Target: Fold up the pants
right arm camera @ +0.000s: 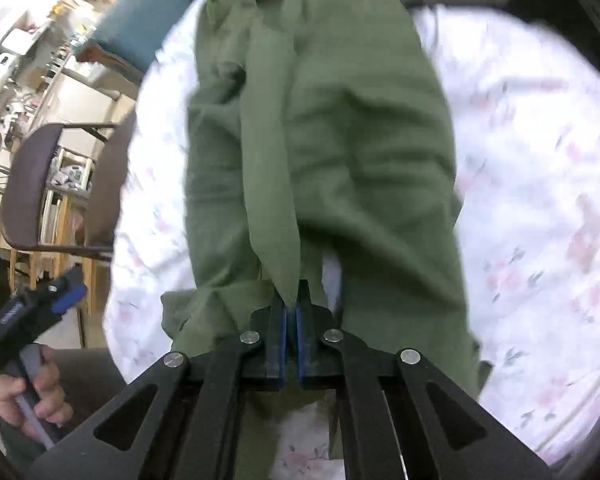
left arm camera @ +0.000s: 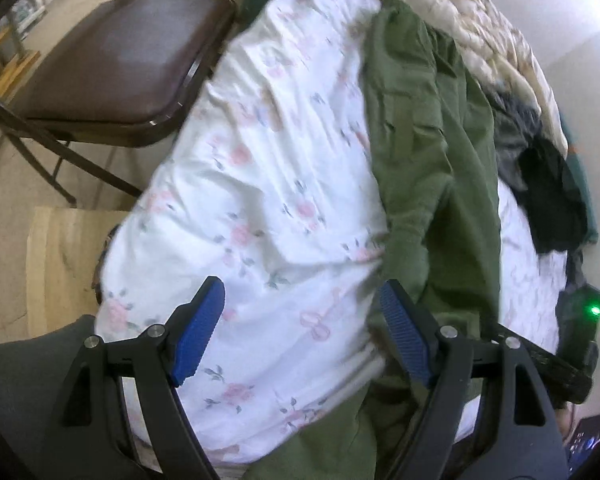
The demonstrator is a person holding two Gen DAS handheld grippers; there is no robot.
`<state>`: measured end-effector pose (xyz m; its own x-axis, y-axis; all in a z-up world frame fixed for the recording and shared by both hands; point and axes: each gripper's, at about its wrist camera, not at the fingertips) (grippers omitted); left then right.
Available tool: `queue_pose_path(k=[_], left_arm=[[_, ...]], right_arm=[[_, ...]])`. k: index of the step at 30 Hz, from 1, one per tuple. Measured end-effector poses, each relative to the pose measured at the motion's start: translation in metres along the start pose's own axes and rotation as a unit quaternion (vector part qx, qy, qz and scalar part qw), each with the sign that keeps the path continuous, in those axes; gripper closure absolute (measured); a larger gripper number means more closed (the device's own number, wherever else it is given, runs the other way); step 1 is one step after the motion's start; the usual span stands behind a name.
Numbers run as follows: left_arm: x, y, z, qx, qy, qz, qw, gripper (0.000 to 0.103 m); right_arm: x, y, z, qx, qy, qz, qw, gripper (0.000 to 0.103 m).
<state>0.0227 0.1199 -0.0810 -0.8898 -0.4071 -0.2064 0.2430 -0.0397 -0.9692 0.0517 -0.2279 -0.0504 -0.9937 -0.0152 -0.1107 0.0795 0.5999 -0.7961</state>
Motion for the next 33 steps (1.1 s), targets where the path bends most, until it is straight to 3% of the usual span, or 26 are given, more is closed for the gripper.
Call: queue_pose_path(k=[6, 10, 13, 15, 16, 17, 20, 22, 26, 28, 30, 31, 33], left_arm=[[0.027, 0.033, 0.045, 0.033, 0.062, -0.062, 0.9956, 0.027], [0.034, 0.046, 0.089, 0.057, 0.120, -0.066, 0.9889, 0.027], [0.029, 0.065, 0.105, 0.074, 0.112, -0.075, 0.9880, 0.027], [0.026, 0.083, 0.107, 0.096, 0.086, -0.092, 0.9873, 0.052], [0.026, 0.092, 0.108, 0.106, 0.082, -0.108, 0.9850, 0.086], [0.026, 0.095, 0.110, 0.104, 0.085, -0.116, 0.9842, 0.098], [0.024, 0.069, 0.110, 0.093, 0.113, -0.067, 0.9869, 0.100], [0.016, 0.036, 0.097, 0.101, 0.102, -0.033, 0.9892, 0.100], [0.001, -0.015, 0.051, 0.098, 0.064, 0.028, 0.9927, 0.100], [-0.005, -0.024, 0.023, 0.057, 0.040, 0.059, 0.9958, 0.100], [-0.008, -0.014, 0.009, 0.001, 0.026, 0.063, 0.9977, 0.099], [-0.008, 0.000, 0.004, -0.023, 0.033, 0.041, 0.9984, 0.098], [-0.003, 0.024, -0.006, -0.028, 0.008, -0.004, 0.9996, 0.097]], right_arm=[[0.008, 0.011, 0.017, -0.038, 0.043, 0.013, 0.998, 0.096], [0.008, -0.003, 0.029, -0.052, 0.072, 0.030, 0.996, 0.096], [0.007, -0.005, 0.035, -0.068, 0.090, 0.034, 0.993, 0.096], [0.006, 0.000, 0.028, -0.067, 0.080, 0.030, 0.994, 0.096], [0.005, 0.005, 0.023, -0.066, 0.074, 0.027, 0.995, 0.096], [0.006, 0.005, 0.020, -0.067, 0.066, 0.022, 0.995, 0.096], [0.007, 0.005, 0.009, -0.068, 0.039, 0.014, 0.997, 0.096], [0.006, 0.004, 0.000, -0.070, 0.018, 0.014, 0.997, 0.099], [0.004, -0.010, -0.030, -0.119, -0.034, 0.040, 0.992, 0.101], [0.005, -0.013, -0.042, -0.122, -0.052, 0.050, 0.990, 0.102], [0.006, -0.005, -0.044, -0.098, -0.055, 0.049, 0.992, 0.102], [0.006, 0.003, -0.040, -0.086, -0.047, 0.043, 0.994, 0.101], [0.006, 0.026, -0.026, -0.078, -0.012, 0.007, 0.997, 0.101]])
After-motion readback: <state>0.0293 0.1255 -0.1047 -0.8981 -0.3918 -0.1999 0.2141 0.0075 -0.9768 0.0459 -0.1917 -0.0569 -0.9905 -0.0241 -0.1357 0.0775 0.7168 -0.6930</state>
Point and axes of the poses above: each gripper's, at about its wrist camera, not at the fingertips, and y roughly the way its jaws point, z to its right, x to its underside, and after that the axes turned 11 degrees about -x, right-handed
